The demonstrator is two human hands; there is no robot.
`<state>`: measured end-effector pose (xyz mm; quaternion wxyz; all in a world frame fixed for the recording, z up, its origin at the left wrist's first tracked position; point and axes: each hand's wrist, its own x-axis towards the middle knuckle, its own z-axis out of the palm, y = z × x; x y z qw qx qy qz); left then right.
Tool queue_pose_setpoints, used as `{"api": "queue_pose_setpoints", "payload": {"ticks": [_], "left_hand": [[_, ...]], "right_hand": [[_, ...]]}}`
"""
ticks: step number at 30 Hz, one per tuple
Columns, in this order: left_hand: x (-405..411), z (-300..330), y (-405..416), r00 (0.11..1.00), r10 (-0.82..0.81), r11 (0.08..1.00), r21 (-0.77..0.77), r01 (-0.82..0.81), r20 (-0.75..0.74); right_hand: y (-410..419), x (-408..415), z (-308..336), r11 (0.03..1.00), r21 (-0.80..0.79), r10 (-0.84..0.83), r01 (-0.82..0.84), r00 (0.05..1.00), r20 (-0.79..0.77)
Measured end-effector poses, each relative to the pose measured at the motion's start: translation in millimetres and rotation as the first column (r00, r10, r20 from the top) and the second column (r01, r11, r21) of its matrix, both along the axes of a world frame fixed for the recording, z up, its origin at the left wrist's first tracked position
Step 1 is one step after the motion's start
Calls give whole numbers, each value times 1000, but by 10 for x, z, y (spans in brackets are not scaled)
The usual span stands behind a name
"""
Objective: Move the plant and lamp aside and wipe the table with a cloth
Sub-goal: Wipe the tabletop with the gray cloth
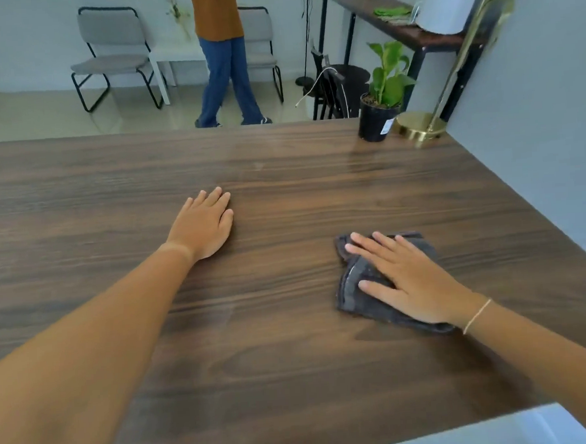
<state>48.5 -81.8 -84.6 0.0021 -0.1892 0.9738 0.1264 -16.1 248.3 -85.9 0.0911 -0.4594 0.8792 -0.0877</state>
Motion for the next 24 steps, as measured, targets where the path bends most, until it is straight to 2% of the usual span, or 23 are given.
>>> {"api": "queue_pose_setpoints", "payload": {"ticks": [1, 3, 5, 7, 10, 13, 15, 18, 21, 24], "left_hand": [[9, 25, 19, 1000, 1, 1000, 21, -1, -5], [123, 264, 902, 991, -105, 994, -2, 105, -86], [126, 270, 1015, 990, -115, 992, 36, 118, -75], [174, 123, 1046, 994, -108, 993, 41, 109, -32], [232, 64, 1188, 995, -95, 995, 29, 96, -37], [272, 52, 1491, 996, -75, 997, 26, 76, -43], [311, 32, 1657, 998, -45, 998, 38, 47, -52], [339, 13, 1904, 997, -25, 999, 33, 27, -72], [352, -7, 2124, 995, -36, 999, 32, 39, -89], [381, -13, 2247, 994, -33, 998, 45, 37, -100]], "right_hand": [[32, -236, -35, 991, 28, -128, 128, 992, -2], [782, -357, 169, 922, 1, -385, 388, 917, -103], [468, -502, 110, 892, 24, -449, 452, 890, -78], [46, -272, 15, 930, 19, -366, 367, 929, -54], [4, 376, -11, 997, -38, -76, 74, 995, -57], [708, 758, 26, 988, -88, 124, -130, 990, -70], [1266, 687, 32, 989, -78, 118, -122, 991, -58], [1976, 201, 93, 995, -34, -92, 90, 994, -62], [2347, -314, 99, 912, 2, -408, 410, 910, -78], [2392, -460, 34, 847, 5, -527, 531, 843, -107]]}}
